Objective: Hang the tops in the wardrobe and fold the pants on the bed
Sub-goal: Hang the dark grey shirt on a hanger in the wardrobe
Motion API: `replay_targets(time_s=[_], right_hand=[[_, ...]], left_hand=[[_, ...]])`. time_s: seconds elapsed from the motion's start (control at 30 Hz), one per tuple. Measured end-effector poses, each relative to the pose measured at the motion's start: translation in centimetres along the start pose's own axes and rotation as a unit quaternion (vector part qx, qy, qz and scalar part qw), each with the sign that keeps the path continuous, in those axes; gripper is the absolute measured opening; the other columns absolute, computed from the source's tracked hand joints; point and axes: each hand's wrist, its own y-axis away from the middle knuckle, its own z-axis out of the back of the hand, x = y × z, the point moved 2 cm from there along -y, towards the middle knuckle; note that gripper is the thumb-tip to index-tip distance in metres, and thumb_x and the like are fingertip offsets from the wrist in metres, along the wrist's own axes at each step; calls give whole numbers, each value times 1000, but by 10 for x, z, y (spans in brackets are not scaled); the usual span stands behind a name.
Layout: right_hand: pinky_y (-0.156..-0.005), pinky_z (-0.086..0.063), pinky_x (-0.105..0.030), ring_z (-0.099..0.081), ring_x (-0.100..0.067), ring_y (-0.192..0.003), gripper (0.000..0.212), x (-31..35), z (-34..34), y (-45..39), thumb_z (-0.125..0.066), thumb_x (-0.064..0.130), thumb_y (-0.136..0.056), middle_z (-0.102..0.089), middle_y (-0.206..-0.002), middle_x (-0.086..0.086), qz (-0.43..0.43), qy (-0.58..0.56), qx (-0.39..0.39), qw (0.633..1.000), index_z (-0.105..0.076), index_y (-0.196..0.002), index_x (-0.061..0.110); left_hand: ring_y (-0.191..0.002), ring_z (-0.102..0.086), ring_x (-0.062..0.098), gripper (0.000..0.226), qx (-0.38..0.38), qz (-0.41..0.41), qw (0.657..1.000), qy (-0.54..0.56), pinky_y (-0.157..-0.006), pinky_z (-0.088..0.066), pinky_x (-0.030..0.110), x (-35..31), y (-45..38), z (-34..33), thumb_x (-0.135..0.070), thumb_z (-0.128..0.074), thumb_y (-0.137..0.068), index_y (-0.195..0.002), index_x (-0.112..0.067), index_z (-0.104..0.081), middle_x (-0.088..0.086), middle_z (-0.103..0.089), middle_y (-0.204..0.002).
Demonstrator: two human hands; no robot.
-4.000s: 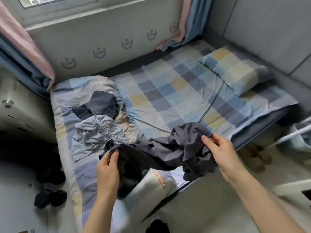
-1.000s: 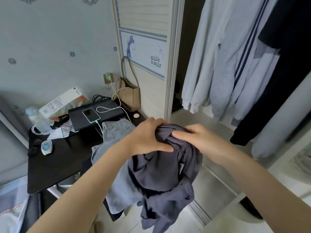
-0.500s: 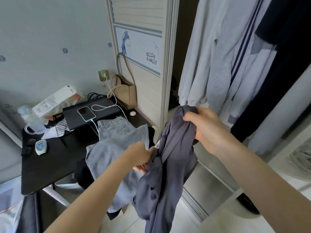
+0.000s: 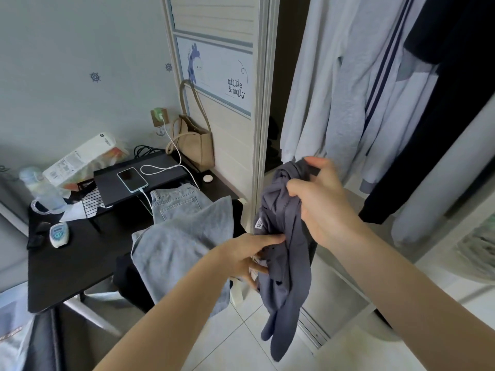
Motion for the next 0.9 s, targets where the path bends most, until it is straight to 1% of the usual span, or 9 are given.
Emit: replay_targets(time_s=[0.17, 0.3, 0.37, 0.43, 0.53, 0.63, 0.73, 0.8, 0.9], right_hand=[[-82, -48, -32, -61, -20, -94, 50, 17, 15, -2, -50, -12, -83, -59, -114, -7, 32, -81, 17, 996, -50, -124, 17], [-90, -49, -27, -61, -16, -104, 43, 14, 56, -17, -60, -4, -76, -62, -114, -5, 91, 12, -12, 996, -61, -109, 24], [-79, -45, -11, -60, -6, -93, 42, 4, 76, -23, -61, -8, -77, -63, -102, 5, 156, 163, -21, 974, -61, -98, 28], [-72, -40, -7, -59, -4, -89, 41, -10, 88, -27, -67, -4, -76, -63, -96, 12, 189, 312, 10, 931, -57, -91, 33], [-72, -39, -25, -58, -18, -88, 29, -37, 97, -35, -78, 19, -76, -62, -91, 4, 180, 466, 46, 865, -53, -90, 27], [-66, -38, -33, -57, -29, -85, 29, -55, 99, -37, -67, 45, -84, -53, -85, -2, 149, 595, 29, 789, -46, -83, 24], [-69, -41, -35, -59, -34, -92, 24, -63, 96, -42, -58, 45, -90, -44, -92, -3, 87, 680, 26, 727, -50, -89, 22], [-68, -40, -33, -59, -33, -95, 14, -67, 95, -51, -58, 30, -91, -51, -95, -4, 73, 669, 55, 737, -50, -93, 19], [-69, -36, -32, -55, -31, -92, 15, -74, 102, -75, -47, 8, -90, -56, -94, -7, 35, 562, 59, 824, -49, -103, 14]], left_hand=[[-64, -62, 25, 14, -254, -51, 960, -110, -67, -55, 37, 2, -32, 14, -14, -50, -87, -96, -6, -59, 10, -62, -80], [-83, -59, 27, 5, -327, -56, 842, -426, -68, -46, 27, -5, -24, 39, -15, -52, -86, -88, -10, -51, 12, -59, -101], [-101, -58, 36, 28, -367, -82, 821, -429, -75, -49, 33, -13, -14, 54, -8, -54, -82, -108, -5, -44, 17, -49, -115], [-90, -65, 38, 31, -404, -122, 831, -362, -67, -58, 39, -23, -6, 69, -6, -55, -81, -107, -3, -40, 19, -53, -106], [-69, -68, 33, 23, -410, -150, 876, -204, -55, -60, 40, -38, -2, 73, -12, -55, -89, -105, 3, -49, 22, -64, -97], [-83, -68, 45, 29, -245, -134, 947, 161, -60, -58, 55, -50, -7, 57, -9, -41, -98, -121, 6, -50, 28, -63, -114], [-98, -64, 40, 32, -156, -133, 922, 327, -59, -58, 53, -59, -14, 37, -7, -37, -102, -129, 2, -50, 23, -62, -122], [-95, -67, 35, 28, -147, -159, 936, 279, -66, -60, 47, -68, -14, 19, -7, -46, -100, -123, 4, -57, 22, -66, -115], [-86, -66, 30, 24, -160, -187, 958, 148, -69, -57, 35, -82, -11, 8, -8, -63, -90, -111, 3, -64, 20, -68, -104]])
